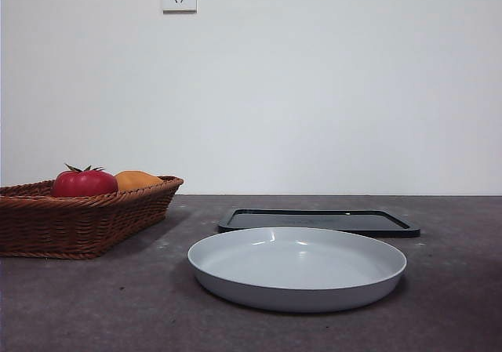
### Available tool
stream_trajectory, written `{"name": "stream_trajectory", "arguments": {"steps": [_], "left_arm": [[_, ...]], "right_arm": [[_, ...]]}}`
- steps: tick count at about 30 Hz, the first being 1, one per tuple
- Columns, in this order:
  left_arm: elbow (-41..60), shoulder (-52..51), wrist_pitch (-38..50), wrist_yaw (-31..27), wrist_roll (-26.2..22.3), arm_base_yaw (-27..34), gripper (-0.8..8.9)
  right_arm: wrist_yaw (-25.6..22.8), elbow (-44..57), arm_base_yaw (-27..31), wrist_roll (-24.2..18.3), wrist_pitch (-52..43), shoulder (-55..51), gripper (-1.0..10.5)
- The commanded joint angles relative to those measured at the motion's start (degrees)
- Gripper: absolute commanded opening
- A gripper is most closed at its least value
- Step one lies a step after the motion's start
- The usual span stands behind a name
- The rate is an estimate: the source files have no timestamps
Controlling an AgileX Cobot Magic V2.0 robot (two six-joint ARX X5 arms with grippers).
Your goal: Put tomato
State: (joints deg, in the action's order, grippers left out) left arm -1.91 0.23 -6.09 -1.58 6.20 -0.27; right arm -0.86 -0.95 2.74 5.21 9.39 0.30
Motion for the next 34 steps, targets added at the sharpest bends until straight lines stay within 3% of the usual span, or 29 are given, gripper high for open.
{"name": "stream_trajectory", "arguments": {"steps": [1,9,12,21,30,34], "left_arm": [[-1.70,0.33,0.57,0.00,2.56,-0.13,0.07],[-10.69,7.17,1.38,0.00,3.13,-0.15,0.08],[-15.02,12.33,1.36,0.09,3.80,-0.24,0.08],[-33.11,32.22,-0.85,1.16,5.27,-3.65,0.08],[-46.69,48.98,-4.83,13.29,5.27,-8.85,0.08],[-49.53,53.92,-7.98,18.99,5.25,-11.43,0.08]], "right_arm": [[0.52,-2.27,0.02,3.67,-0.77,-0.04,0.1],[0.20,-12.35,0.02,9.44,-0.79,6.49,0.1],[0.55,-16.79,0.02,9.38,-0.79,11.34,0.1],[8.00,-32.39,-2.32,9.33,1.99,30.58,0.1],[18.34,-44.65,-10.51,6.25,10.32,45.86,0.1],[19.06,-47.45,-15.74,5.20,14.27,49.92,0.1]]}}
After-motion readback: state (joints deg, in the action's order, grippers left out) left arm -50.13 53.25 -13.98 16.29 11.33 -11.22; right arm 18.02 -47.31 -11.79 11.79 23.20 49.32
